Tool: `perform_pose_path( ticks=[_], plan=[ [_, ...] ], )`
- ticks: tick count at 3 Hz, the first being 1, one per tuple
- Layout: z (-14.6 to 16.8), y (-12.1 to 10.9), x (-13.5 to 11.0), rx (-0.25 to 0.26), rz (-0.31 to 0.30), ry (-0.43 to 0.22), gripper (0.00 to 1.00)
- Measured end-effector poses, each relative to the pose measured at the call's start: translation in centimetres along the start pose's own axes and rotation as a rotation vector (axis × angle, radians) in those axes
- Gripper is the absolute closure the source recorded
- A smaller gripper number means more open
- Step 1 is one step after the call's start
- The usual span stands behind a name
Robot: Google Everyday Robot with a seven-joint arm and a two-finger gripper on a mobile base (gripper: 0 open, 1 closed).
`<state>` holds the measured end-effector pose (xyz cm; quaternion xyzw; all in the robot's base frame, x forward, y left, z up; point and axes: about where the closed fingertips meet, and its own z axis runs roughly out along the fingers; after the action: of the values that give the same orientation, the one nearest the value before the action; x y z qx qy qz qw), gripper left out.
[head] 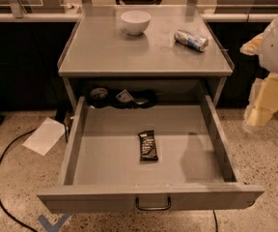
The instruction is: Pick rxbar chocolate from top drawer and place on counter
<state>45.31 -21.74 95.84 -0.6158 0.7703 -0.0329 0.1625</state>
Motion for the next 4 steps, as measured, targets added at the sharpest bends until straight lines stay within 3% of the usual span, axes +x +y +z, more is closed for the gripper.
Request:
perform_pose_path(
  ticks=[1,3,4],
  plan=[
    [3.8,-1.9,0.0,-0.004,-0.050,-0.026,0.00],
    [10.9,-3.7,-0.8,-0.115,-0.314,-0.072,0.00],
    [11.2,-3.6,-0.8,-0.118,-0.345,-0.074,0.00]
  ],
)
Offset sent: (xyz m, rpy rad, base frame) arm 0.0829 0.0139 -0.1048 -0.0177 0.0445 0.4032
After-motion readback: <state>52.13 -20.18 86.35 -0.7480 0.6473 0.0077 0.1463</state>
